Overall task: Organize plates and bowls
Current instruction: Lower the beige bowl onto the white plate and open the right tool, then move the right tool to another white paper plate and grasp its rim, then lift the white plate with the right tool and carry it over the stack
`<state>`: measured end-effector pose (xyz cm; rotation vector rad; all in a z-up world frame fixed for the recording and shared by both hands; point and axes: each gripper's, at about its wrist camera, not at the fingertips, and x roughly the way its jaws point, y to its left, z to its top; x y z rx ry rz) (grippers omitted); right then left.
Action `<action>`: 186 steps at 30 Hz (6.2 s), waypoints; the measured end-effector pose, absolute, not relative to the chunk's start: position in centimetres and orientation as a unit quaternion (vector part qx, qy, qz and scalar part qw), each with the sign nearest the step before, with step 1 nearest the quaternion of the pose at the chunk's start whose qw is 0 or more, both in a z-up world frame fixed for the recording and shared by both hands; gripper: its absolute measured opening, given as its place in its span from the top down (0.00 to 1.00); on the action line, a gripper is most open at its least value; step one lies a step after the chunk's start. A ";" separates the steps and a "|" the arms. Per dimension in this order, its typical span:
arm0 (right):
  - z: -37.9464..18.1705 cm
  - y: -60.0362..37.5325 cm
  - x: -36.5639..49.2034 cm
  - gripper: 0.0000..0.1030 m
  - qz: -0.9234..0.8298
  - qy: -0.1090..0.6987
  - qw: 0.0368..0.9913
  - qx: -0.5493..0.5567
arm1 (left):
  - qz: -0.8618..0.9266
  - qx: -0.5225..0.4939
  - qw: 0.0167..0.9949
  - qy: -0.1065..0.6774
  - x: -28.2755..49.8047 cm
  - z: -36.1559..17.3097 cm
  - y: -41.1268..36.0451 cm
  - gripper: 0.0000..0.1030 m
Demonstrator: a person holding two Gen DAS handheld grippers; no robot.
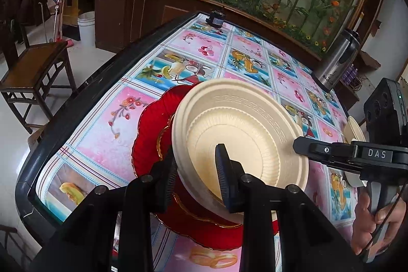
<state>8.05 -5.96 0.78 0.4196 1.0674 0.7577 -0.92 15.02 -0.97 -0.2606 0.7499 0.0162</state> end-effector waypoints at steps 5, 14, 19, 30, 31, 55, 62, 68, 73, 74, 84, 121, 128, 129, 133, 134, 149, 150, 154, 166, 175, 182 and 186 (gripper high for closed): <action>1.3 -6.0 7.7 0.84 0.349 0.484 0.781 0.185 | 0.015 -0.127 0.924 0.362 -1.3 -0.6 15.3 0.74; 2.5 -8.3 6.2 0.76 0.349 0.457 0.795 0.195 | 0.031 -0.129 0.930 0.342 -2.4 0.9 15.9 0.53; 3.1 -10.8 5.3 0.71 0.349 0.440 0.799 0.213 | 0.034 -0.116 0.940 0.319 -3.4 2.1 15.1 0.46; 3.0 -13.7 4.4 0.66 0.332 0.415 0.820 0.212 | 0.009 -0.077 0.950 0.302 -3.4 3.3 11.4 0.45; 2.9 -13.9 4.4 0.66 0.334 0.416 0.817 0.218 | 0.003 -0.074 0.950 0.304 -3.3 3.5 11.0 0.45; 4.2 -26.0 3.1 0.61 0.243 0.354 0.866 0.257 | -0.142 0.010 0.926 0.350 -3.0 1.8 -1.6 0.44; 4.4 -32.9 1.7 0.57 0.164 0.320 0.888 0.286 | -0.167 0.022 0.913 0.372 -3.0 0.6 -3.7 0.44; 3.6 -36.8 1.1 0.51 0.066 0.312 0.906 0.280 | -0.182 0.031 0.903 0.389 -2.8 -0.6 -5.2 0.44; 2.1 -38.3 1.8 0.51 0.021 0.327 0.903 0.279 | -0.194 0.043 0.896 0.396 -2.8 -1.1 -6.3 0.44; 1.9 -38.4 2.0 0.51 0.016 0.327 0.903 0.279 | -0.196 0.045 0.896 0.396 -2.9 -1.2 -6.4 0.44; 0.4 -39.8 3.0 0.41 -0.067 0.350 0.903 0.240 | -0.210 0.053 0.886 0.410 -2.8 -2.1 -7.5 0.44; -2.6 -32.2 5.9 0.88 0.135 0.386 0.887 0.216 | -0.179 -0.037 0.884 0.429 7.0 -2.2 -8.9 0.44; -3.2 -32.2 6.0 0.91 0.143 0.392 0.880 0.228 | -0.181 -0.010 0.882 0.436 7.5 -4.1 -10.3 0.82; -3.2 -32.1 6.0 0.91 0.144 0.392 0.880 0.228 | -0.179 -0.008 0.883 0.435 7.5 -4.1 -10.3 0.83; -3.1 -32.0 6.0 0.91 0.148 0.393 0.879 0.227 | -0.181 -0.009 0.884 0.431 7.4 -4.1 -10.1 0.87; -3.1 -31.9 6.0 0.91 0.147 0.394 0.879 0.224 | -0.180 -0.007 0.884 0.431 7.4 -4.1 -10.1 0.87; -2.9 -32.0 5.3 0.80 0.163 0.401 0.873 0.225 | -0.166 -0.015 0.880 0.445 7.2 -4.7 -9.4 0.87; -3.0 -32.0 5.1 0.89 0.169 0.401 0.871 0.227 | -0.167 -0.015 0.880 0.443 7.0 -4.7 -9.4 0.86; -2.9 -31.8 4.6 0.92 0.176 0.395 0.874 0.223 | -0.154 0.031 0.892 0.423 6.1 -4.4 -10.6 0.88; -1.8 -31.8 4.2 0.93 0.244 0.359 0.862 0.260 | -0.129 0.057 0.909 0.393 4.2 -2.3 -9.5 0.88; -0.9 -28.9 3.8 0.93 0.297 0.357 0.843 0.272 | -0.104 0.044 0.921 0.373 1.7 -0.2 -5.9 0.88; 2.3 -23.7 3.6 0.93 0.323 0.361 0.837 0.253 | -0.069 0.008 0.937 0.342 -0.4 2.4 -0.2 0.87; 4.6 -19.5 3.6 0.93 0.352 0.363 0.833 0.223 | -0.038 -0.013 0.947 0.320 -1.5 4.1 3.6 0.87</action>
